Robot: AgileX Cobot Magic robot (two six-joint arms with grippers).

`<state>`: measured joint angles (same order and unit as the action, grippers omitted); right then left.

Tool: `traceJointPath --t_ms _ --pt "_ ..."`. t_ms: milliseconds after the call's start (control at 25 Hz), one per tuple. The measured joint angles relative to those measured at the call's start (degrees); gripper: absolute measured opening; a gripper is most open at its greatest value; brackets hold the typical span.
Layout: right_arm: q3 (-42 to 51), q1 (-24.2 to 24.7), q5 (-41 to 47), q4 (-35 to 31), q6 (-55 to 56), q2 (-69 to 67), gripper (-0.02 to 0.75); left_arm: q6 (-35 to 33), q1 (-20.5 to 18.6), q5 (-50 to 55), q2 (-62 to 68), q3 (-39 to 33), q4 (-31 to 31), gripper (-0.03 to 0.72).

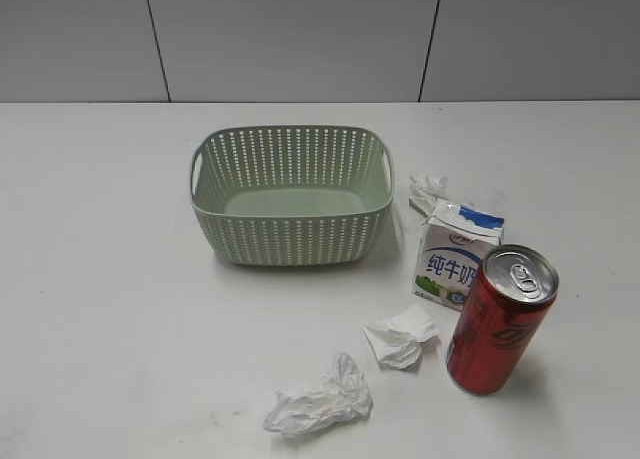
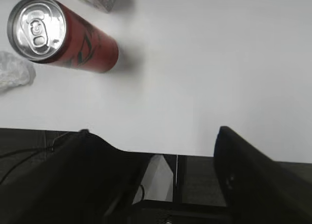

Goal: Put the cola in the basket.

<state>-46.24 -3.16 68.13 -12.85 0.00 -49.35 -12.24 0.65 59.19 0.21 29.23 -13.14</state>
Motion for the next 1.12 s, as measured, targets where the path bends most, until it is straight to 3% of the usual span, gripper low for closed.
traceJointPath --t_ms 320,600,920,1120 --pt "-5.7 0.0 1.2 -0.4 -1.4 -15.3 0.576 0.0 0.0 0.0 0.0 0.0 0.0 0.232" --pt "-11.0 -1.4 1.2 -5.6 -2.0 -22.1 0.576 0.0 0.0 0.0 0.0 0.0 0.0 0.232" --pt "-12.1 -18.9 1.2 -1.1 6.3 -24.8 0.576 0.0 0.0 0.0 0.0 0.0 0.0 0.232" --pt "-12.4 -25.1 0.0 1.0 11.1 -28.7 0.575 0.0 0.0 0.0 0.0 0.0 0.0 0.232"
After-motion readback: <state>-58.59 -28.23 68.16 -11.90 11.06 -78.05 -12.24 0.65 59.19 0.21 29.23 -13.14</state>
